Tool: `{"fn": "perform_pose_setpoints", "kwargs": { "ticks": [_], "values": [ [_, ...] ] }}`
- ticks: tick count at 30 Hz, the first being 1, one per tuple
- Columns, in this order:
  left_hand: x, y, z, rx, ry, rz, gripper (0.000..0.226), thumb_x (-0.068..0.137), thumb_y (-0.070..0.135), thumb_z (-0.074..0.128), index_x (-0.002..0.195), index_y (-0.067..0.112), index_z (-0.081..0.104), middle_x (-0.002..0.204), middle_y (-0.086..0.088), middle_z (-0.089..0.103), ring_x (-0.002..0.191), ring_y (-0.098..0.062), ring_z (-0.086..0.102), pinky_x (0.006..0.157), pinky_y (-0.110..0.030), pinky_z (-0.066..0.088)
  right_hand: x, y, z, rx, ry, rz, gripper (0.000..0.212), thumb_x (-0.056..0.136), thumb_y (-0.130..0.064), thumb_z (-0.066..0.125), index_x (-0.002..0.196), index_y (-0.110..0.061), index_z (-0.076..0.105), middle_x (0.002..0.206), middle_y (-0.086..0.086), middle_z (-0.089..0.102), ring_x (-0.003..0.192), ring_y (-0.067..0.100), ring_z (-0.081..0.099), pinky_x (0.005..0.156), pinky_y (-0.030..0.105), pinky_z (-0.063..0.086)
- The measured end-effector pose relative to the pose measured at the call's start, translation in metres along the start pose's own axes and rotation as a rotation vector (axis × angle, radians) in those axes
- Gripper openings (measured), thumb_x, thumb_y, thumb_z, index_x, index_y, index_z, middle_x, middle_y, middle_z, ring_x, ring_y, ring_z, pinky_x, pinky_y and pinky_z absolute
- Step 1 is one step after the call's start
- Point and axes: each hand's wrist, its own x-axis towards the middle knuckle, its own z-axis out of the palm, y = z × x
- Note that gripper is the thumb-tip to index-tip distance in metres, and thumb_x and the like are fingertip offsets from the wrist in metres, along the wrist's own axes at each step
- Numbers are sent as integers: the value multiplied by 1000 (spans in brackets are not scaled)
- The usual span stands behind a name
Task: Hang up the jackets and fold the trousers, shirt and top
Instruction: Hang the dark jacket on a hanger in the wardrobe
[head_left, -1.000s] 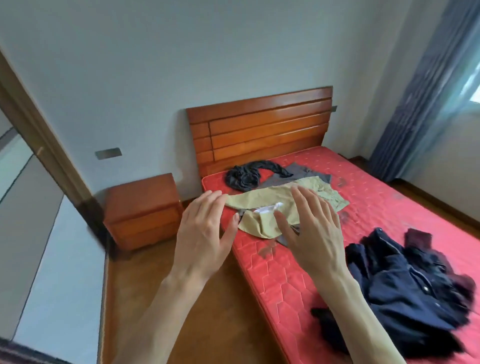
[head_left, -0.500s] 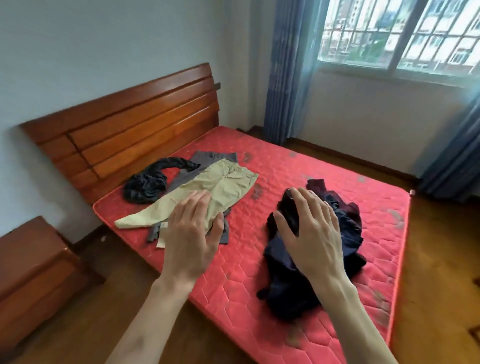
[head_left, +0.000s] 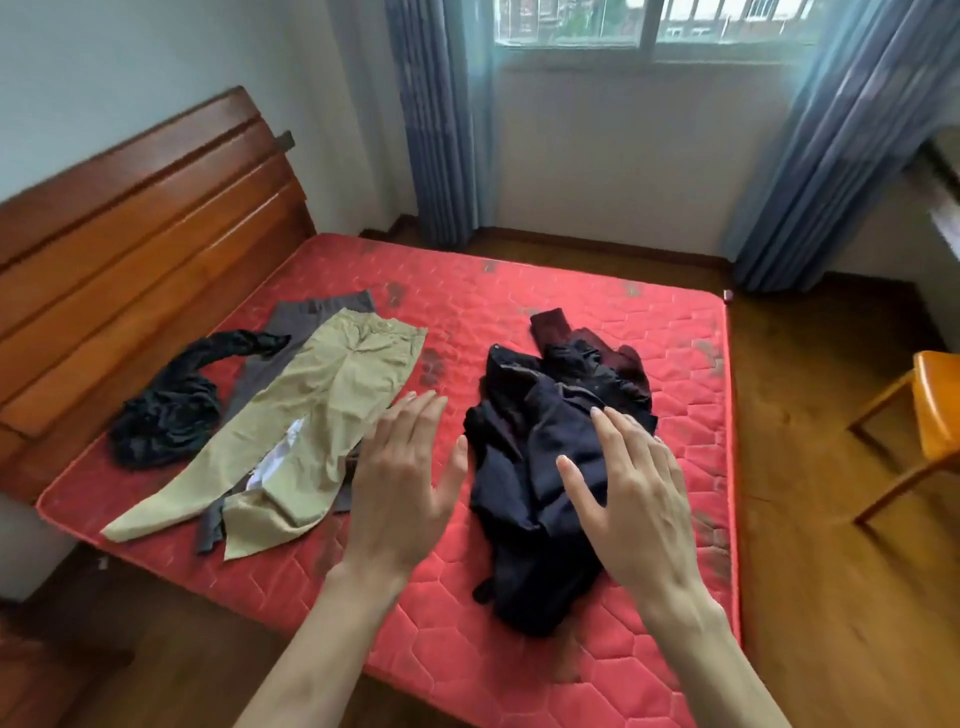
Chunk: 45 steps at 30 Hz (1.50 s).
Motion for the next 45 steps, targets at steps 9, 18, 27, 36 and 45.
{"fn": "perform_pose_setpoints", "kwargs": {
  "ticks": [9,18,27,36,45],
  "values": [
    [29,-14,83,-99,-131,20,47,104,39,49,140,12,59,146,-4,59,143,-22,48,118,-44,39,20,44,48,-15,-22,129,65,100,-49,60,152,-13,50,153,6,53,142,25,48,121,46,35],
    [20,-60,198,-189,-280,35,45,103,34,54,140,10,60,144,-5,61,141,-23,51,117,-45,41,16,86,147,3,-98,273,62,96,-38,69,148,-8,55,149,9,58,137,29,55,114,51,43],
    [-61,-108,333,-225,-543,58,43,102,27,61,140,8,62,142,-6,63,141,-24,52,117,-43,42,-41,125,286,18,-293,337,60,96,-34,72,147,-6,56,147,9,59,137,26,56,115,46,43],
    [-156,-150,410,-227,-748,69,39,94,11,71,132,8,67,132,-3,69,129,-25,61,109,-44,49,-111,148,390,37,-539,372,60,93,-22,73,148,-7,55,150,9,58,140,24,54,116,42,43],
    [-206,-174,451,-172,-930,216,80,71,-9,68,149,5,53,150,-12,53,144,-33,48,116,-46,43,-161,162,437,50,-740,310,104,81,-42,78,166,-23,21,174,5,7,156,21,27,122,37,34]
  ]
}}
